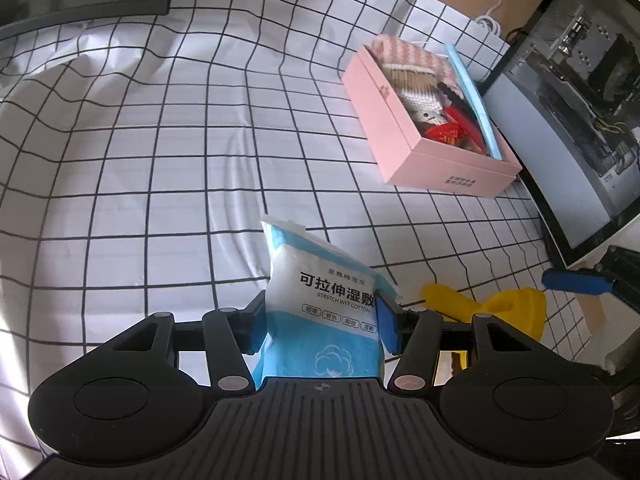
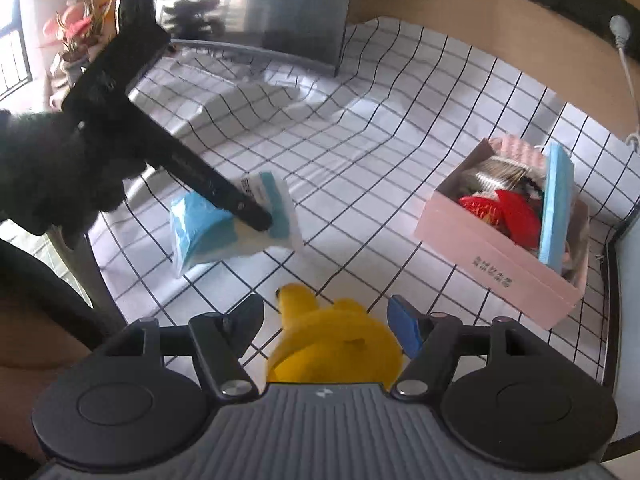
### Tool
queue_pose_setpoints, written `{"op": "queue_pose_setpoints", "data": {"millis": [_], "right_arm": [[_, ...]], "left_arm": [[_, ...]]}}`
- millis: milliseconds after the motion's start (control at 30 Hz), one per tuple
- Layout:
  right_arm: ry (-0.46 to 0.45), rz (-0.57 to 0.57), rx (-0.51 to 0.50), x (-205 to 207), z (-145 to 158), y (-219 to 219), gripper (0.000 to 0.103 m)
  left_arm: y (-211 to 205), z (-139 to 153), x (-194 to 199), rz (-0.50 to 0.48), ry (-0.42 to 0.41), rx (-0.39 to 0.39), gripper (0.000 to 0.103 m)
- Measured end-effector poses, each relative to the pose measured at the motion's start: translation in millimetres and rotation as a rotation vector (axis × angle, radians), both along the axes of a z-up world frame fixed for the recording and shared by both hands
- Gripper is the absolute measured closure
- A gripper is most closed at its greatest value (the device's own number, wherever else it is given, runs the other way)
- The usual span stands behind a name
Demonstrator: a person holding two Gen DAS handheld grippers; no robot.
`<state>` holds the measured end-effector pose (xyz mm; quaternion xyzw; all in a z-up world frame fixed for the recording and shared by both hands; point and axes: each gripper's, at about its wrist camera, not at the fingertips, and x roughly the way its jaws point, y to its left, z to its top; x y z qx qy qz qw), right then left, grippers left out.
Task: Organize soft objects
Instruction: 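Lift the wet-wipe pack and yellow funnel and carry both toward the pink box, then lower the wet-wipe pack into the pink box with the left tool while the right tool brings the funnel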
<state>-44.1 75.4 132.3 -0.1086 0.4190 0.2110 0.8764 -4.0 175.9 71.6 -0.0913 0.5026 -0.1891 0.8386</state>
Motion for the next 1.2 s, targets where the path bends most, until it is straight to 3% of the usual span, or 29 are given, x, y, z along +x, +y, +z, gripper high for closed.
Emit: {"op": "queue_pose_setpoints", "data": {"millis": [133, 200, 267, 333, 567, 667, 733, 833, 1067, 1200], "right_arm": [[0.022, -0.062, -0.013, 8, -14, 10, 0.032], [0.003, -0.094, -0.073, 11, -25, 16, 0.031], [0.008, -0.112, -0.109, 14, -37, 15, 0.022], [0.035, -0.133, -0.066, 16, -46, 6, 0.017], [0.198, -0.234, 0.178, 28, -64, -29, 0.017], [0.241, -0.277, 0.276, 29, -63, -43, 0.033], [0.231, -0.268, 0.294, 25, -54, -47, 0.049], [0.202, -0.25, 0.276, 18, -38, -49, 0.055], [0.075, -0.3, 0.257, -4, 2, -78, 0.057], [-0.01, -0.362, 0.248, -20, 23, -100, 0.057]], "left_arm": [[-1, -1, -2, 0.005, 0.005, 0.016, 0.044], [-5, 0, -4, -0.004, 0.001, 0.03, 0.044], [-9, 1, -7, -0.022, -0.009, 0.048, 0.044], [-13, 2, -10, -0.039, -0.019, 0.062, 0.044], [-32, 7, -17, -0.101, -0.036, 0.091, 0.044], [-36, 8, -17, -0.108, -0.034, 0.08, 0.044], [-40, 10, -15, -0.113, -0.032, 0.06, 0.044], [-47, 13, -9, -0.129, -0.028, 0.023, 0.044], [-73, 42, 23, -0.16, -0.049, -0.091, 0.044], [-101, 80, 60, -0.185, -0.16, -0.1, 0.044]]}}
